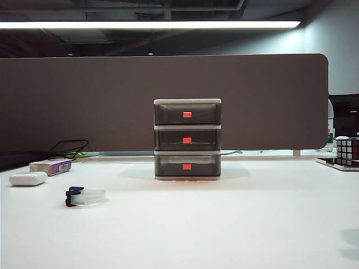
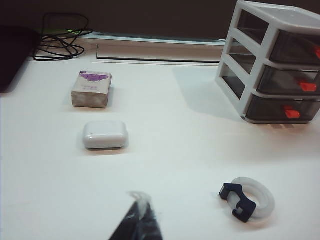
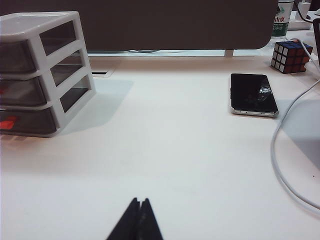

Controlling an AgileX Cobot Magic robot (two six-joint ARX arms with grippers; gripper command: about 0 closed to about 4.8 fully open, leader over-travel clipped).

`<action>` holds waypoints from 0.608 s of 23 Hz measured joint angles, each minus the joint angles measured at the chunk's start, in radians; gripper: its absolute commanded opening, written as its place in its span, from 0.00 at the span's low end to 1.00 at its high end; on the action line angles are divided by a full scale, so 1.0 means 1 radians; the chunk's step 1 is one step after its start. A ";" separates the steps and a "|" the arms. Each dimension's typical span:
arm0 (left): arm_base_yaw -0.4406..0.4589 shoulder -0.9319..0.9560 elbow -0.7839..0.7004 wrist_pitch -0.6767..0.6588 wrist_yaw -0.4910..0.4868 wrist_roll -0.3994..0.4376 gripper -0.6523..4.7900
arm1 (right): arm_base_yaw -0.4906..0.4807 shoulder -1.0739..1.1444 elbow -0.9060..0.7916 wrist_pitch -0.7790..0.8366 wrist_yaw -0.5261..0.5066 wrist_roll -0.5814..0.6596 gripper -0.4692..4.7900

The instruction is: Open the second layer of the drawer on the table, pick up the transparent tape on the table and put it in, and finally close the drawer.

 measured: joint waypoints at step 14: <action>0.000 0.000 0.000 0.009 0.111 -0.064 0.11 | 0.000 0.000 0.000 0.000 -0.114 0.049 0.08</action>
